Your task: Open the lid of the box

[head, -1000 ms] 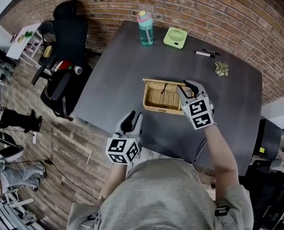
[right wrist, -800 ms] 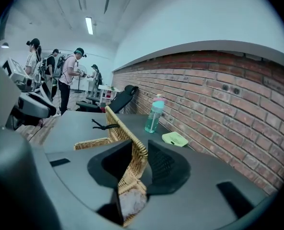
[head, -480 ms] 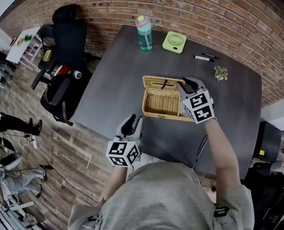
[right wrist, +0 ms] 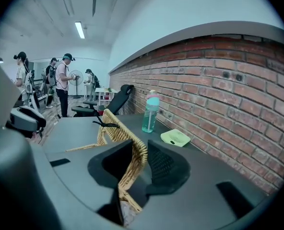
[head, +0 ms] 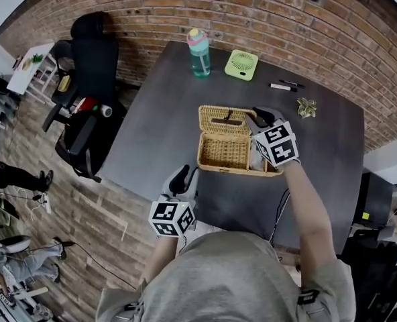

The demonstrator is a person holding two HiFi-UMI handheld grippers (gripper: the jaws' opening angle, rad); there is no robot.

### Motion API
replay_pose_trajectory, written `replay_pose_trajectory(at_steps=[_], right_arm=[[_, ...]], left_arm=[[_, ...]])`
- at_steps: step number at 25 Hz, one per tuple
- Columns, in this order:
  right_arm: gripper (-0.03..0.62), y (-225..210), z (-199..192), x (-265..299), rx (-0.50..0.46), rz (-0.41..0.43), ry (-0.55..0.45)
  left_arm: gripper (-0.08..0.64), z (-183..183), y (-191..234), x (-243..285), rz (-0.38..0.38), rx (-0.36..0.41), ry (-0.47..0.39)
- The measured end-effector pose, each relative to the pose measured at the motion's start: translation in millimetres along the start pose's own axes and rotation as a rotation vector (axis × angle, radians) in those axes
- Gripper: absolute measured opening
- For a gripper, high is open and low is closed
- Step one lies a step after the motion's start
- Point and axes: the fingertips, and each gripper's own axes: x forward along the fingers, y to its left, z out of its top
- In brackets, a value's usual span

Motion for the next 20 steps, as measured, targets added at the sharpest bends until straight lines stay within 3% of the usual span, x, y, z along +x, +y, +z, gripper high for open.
replay_pose_trajectory(at_steps=[20], right_arm=[[0.1, -30, -14, 43, 0.127, 0.055, 0.039]], left_arm=[[0.118, -5, 1, 18, -0.004, -0.001, 0.029]])
